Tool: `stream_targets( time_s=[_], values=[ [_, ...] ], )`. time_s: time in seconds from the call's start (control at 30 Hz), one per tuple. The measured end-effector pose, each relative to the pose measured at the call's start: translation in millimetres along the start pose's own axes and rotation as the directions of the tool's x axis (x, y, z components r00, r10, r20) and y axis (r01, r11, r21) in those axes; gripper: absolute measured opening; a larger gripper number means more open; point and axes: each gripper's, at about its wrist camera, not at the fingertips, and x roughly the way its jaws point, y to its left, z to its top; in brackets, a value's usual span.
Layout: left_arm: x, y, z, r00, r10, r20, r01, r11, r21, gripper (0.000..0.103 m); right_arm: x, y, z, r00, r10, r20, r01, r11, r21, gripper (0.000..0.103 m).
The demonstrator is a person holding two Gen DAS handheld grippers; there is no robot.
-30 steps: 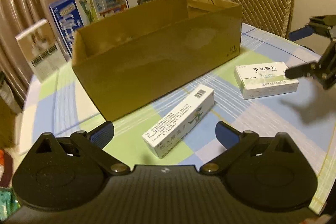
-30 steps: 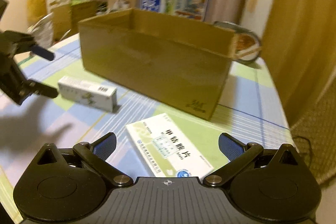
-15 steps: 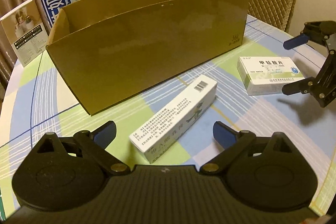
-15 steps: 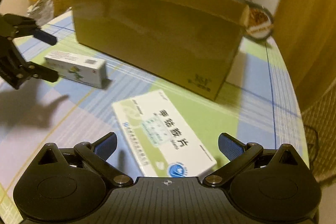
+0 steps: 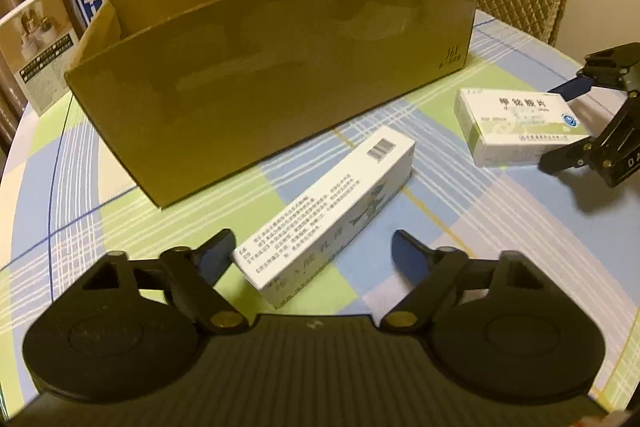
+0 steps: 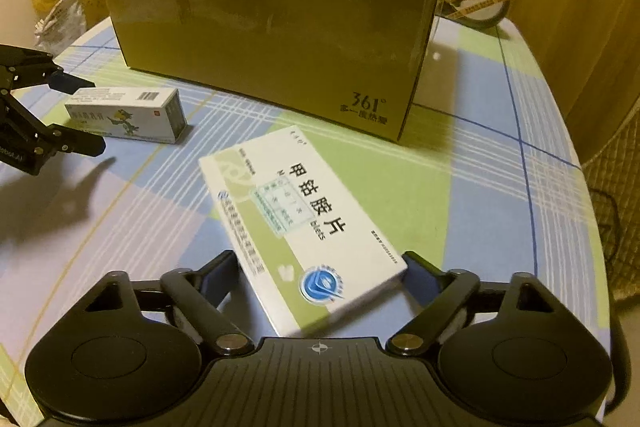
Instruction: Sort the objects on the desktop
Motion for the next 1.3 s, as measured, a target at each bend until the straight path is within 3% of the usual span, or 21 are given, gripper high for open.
stream_targets(
  time_s=[0.17, 0.47, 0.77, 0.9, 0.97, 1.07, 1.2, 1.3],
  values=[
    [-6, 4, -5, 0.999, -0.033, -0.016, 0.032, 0.996, -0.088, 0.070, -14, 10, -7, 1.000, 0.015, -0.012, -0.015, 1.000, 0.010, 0.071],
    [-40, -25, -20, 0.999, -0.047, -0.009, 0.045, 0.987, -0.153, 0.039, -42, 40, -29, 0.999, 0.040, 0.012, -0.041, 0.993, 0.114, 0.070],
    [-74, -50, -36, 0.997, -0.079, 0.021, 0.081, 0.984, -0.160, 0.038, -62, 67, -56, 1.000, -0.011, 0.026, 0.007, 0.983, 0.181, 0.071],
    [-79, -49, -39, 0.998, 0.002, 0.058, 0.006, 0.990, -0.141, 0.042, -58, 80, -51, 0.997, -0.047, 0.058, 0.041, 0.993, 0.108, 0.077],
    [-77, -42, -37, 0.996, 0.032, 0.086, -0.018, 0.987, -0.158, 0.048, -55, 84, -47, 0.995, -0.067, 0.077, 0.062, 0.995, 0.074, 0.081],
    [-67, -33, -32, 0.997, 0.014, 0.082, 0.001, 0.984, -0.180, 0.049, -46, 87, -45, 0.993, -0.086, 0.077, 0.082, 0.995, 0.051, 0.081],
    [-49, -34, -25, 0.998, 0.009, 0.068, 0.000, 0.992, -0.130, 0.049, -35, 81, -45, 0.995, -0.082, 0.052, 0.078, 0.994, 0.073, 0.081],
    [-39, -33, -23, 0.998, 0.014, 0.069, -0.006, 0.994, -0.112, 0.049, -32, 76, -43, 0.997, -0.072, 0.038, 0.068, 0.992, 0.102, 0.073]
  ],
)
